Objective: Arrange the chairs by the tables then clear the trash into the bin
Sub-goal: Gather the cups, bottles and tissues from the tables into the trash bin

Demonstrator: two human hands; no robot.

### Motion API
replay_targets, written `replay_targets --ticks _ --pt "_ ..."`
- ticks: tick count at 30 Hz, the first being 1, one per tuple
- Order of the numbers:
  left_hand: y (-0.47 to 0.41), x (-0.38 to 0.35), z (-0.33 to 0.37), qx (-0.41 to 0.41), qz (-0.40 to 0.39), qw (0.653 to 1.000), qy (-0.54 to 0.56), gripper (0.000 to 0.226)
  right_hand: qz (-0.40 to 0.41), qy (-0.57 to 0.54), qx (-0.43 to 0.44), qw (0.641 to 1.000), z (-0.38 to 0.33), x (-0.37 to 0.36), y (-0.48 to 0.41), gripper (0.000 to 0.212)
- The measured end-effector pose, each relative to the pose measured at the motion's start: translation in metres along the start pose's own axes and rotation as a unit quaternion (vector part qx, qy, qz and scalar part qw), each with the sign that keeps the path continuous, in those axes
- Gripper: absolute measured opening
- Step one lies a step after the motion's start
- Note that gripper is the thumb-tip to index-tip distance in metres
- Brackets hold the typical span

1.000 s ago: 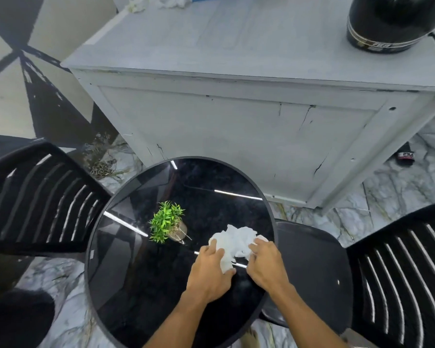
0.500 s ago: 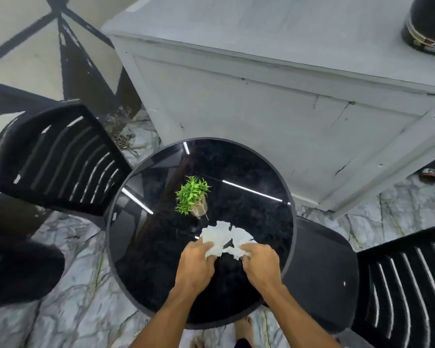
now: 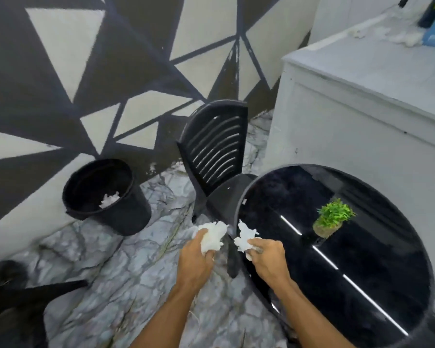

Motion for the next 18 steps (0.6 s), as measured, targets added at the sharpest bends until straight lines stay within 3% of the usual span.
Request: replay_targets --ticks 3,9,18 --pt "0.003 0.059 -0.027 0.027 0.04 0.999 0.021 0.054 -0.04 -0.027 0.022 0.999 -0.052 -0.041 -0.022 0.022" --pt "-0.002 0.144 -0.075 0.08 0.12 0.987 0.066 0.052 -0.076 0.019 0.095 0.992 -0.143 -0.107 -0.061 0.024" --pt "-0.064 0.227 -0.136 0.121 0.184 0.97 0.105 0.047 -0.131 0.026 0.129 0.983 -0.214 -0.175 -0.179 0.024"
Point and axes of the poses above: each hand's wrist, its own y-axis away from the middle knuckle, its own x-axis out of the back of the hand, z = x × y, the point moved 5 cm from there along -y, towards the middle knuckle, and after that the axes turned 14 degrees about -z, right-handed, at the moved point
